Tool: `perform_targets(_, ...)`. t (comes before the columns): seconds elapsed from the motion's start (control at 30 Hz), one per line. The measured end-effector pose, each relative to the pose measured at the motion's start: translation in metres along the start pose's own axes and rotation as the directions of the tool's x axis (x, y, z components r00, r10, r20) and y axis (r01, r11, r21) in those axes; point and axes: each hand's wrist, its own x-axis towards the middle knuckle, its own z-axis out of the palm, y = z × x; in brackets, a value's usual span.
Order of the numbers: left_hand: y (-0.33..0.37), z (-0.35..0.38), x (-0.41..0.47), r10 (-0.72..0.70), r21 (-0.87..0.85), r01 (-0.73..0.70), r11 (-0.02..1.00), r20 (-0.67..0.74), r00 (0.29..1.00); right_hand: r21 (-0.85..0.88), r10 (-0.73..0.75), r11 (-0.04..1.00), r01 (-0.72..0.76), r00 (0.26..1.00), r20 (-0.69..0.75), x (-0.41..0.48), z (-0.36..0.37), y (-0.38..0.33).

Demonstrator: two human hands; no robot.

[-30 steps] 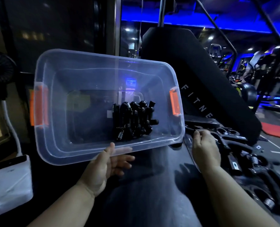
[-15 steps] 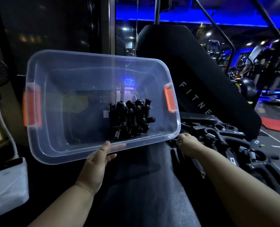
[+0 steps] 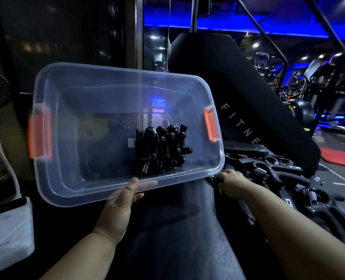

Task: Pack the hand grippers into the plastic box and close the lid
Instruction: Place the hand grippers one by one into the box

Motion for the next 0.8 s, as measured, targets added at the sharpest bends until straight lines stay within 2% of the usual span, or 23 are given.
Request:
perform_targets(0.2,0.003,0.0,-0.002,-0.008,0.009,0.008,1.0,0.021,1.0,-0.102,-0.036,0.994,0.041,0.998,0.049,-0.031,-0.008,-0.004)
perform_targets(0.37,0.003,-0.001,-0.003,-0.021,0.025,0.021,0.999,0.03,0.999,-0.12,-0.09,0.988,0.101,0.992,0.092,-0.068,-0.016,-0.003)
perform_targets(0.53,0.003,-0.002,-0.003,-0.026,0.027,0.026,0.999,0.029,0.999,-0.042,-0.152,0.987,0.157,0.983,0.107,-0.099,-0.018,0.004)
perform_targets(0.8,0.003,-0.002,-0.003,-0.043,0.012,0.042,0.999,0.012,0.999,0.07,-0.189,0.98,0.188,0.982,-0.001,-0.122,-0.013,0.008)
